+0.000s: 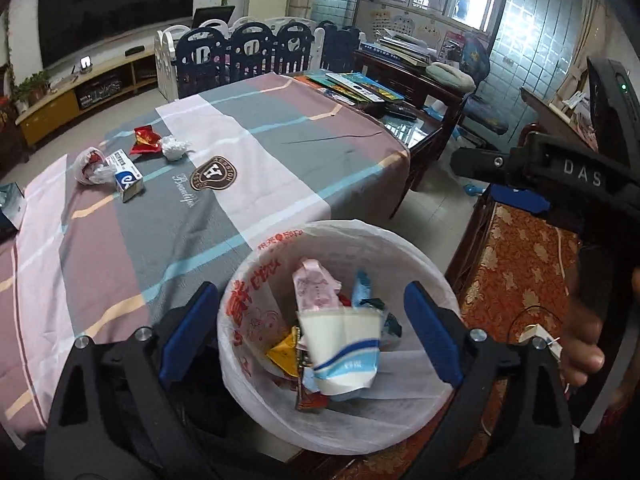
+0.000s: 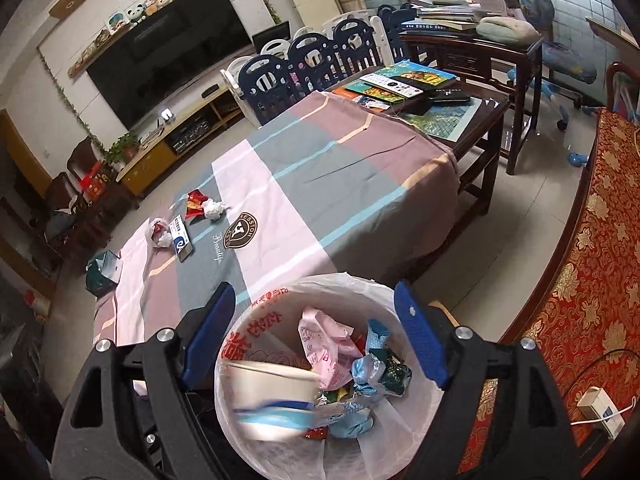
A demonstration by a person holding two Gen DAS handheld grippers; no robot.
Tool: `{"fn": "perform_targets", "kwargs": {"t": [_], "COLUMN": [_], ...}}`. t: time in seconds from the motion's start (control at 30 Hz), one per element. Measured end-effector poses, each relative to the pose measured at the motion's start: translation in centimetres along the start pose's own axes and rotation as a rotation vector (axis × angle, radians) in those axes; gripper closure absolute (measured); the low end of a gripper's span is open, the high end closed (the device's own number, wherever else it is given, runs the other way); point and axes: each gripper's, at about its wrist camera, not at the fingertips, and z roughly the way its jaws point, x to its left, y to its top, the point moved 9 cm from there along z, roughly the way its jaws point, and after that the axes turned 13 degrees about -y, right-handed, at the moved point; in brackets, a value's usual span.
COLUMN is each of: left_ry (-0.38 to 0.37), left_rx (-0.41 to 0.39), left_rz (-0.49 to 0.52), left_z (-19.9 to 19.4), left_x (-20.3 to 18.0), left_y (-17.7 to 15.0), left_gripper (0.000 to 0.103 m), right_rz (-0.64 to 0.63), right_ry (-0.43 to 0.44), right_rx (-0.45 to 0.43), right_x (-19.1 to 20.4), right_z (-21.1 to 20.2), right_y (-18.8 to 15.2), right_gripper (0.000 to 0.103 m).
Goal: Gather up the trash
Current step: 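Carry the cup and green bag over the wastebasket and release both, then grasp the white plastic bag with the right gripper and pass it to the left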
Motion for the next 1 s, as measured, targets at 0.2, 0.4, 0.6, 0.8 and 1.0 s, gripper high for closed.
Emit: {"fn": "perform_targets", "kwargs": {"t": [0.2,0.4,0.6,0.8,1.0], "left_ry": [0.235,0.604,0.785,0.758,0.726], "left_rx": [-0.084,-0.183,-0.316,-0.311,-0.317], "left_rz": [-0.162,-0.311,-0.645,-0.809,-0.904], "left_z": [-2.6,-9.6,-16.6,-16.5,-15.4], "left_x": [7.6,20.3,29.8,32.4,33.5], "left_y": [0.6,0.4,-3.9,-6.8,-8.5], "left_gripper": [0.007,0.007,0.008,0.008,0.008], "right_rz": [-0.03,-0.153,-0.367,-0.57,-0.664], "right_ry": [0.002,0.034,0.138,0.177,0.083], "right_rx": [0.04,0.049,0.003,0.001,0.029], "right_x": [1.6,7.8,21.3,35.8,44.8], "right_z": [1.7,4.7,9.1,15.7,24.3], "right_y": [-0.9,-1.2,0.0,0.7,1.5], "right_gripper": [0.022,0.022,0.022,0.022,0.022]}}
